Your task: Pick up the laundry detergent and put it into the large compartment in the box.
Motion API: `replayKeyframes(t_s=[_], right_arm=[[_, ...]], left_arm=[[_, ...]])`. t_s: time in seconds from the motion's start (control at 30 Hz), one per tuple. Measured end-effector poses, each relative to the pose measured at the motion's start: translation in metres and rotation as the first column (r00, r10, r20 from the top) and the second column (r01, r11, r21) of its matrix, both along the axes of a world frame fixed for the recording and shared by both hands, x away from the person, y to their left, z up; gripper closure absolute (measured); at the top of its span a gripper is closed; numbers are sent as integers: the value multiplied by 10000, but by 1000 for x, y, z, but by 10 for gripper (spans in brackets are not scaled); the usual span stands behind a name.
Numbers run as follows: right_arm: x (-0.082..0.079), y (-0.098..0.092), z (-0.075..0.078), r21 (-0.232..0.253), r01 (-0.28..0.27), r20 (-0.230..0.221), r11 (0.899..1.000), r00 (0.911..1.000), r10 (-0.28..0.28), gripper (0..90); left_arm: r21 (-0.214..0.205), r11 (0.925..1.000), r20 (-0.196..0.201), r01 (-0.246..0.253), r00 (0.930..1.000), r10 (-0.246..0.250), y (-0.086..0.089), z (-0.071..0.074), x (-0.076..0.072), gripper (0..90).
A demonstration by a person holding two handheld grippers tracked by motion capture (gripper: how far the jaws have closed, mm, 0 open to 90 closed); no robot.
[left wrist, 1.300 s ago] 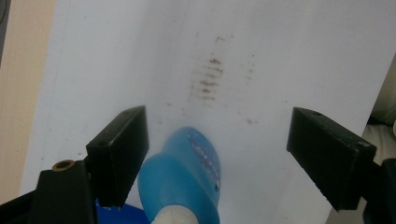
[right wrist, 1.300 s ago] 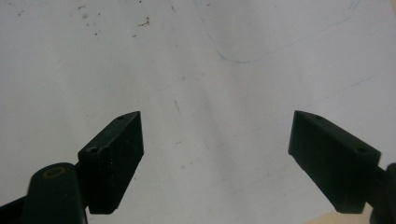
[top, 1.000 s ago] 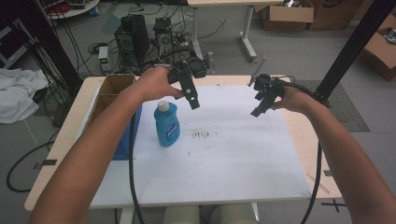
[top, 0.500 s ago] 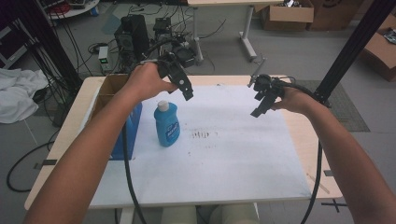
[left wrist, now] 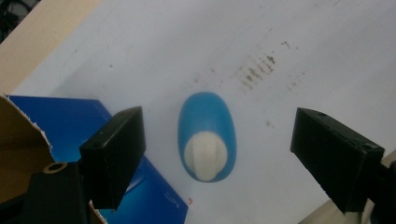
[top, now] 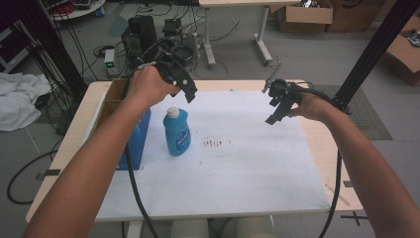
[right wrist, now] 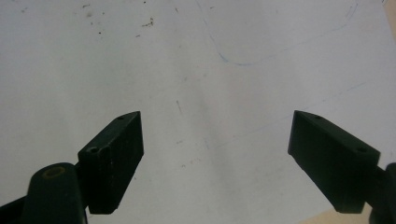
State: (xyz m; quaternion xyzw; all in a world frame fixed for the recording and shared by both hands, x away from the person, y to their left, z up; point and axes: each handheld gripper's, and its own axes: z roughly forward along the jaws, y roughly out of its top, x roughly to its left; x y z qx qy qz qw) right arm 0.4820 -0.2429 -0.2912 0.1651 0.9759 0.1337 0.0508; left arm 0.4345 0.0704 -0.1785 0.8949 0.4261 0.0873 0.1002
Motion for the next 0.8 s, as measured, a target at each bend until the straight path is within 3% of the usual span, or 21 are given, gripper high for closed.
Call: replayKeyframes(t_s=[0.33,0.8], right_arm=[[0,1,0,-14,-43,19,10000,10000,43,183],[0,-1,-1,-5,-27,52,10000,10000,27,183]], left_arm=[[197,9977,-344,-642,9973,648,4,-8,2,180],[108,9984,-978,-558,9936,566,8,-29,6,179]])
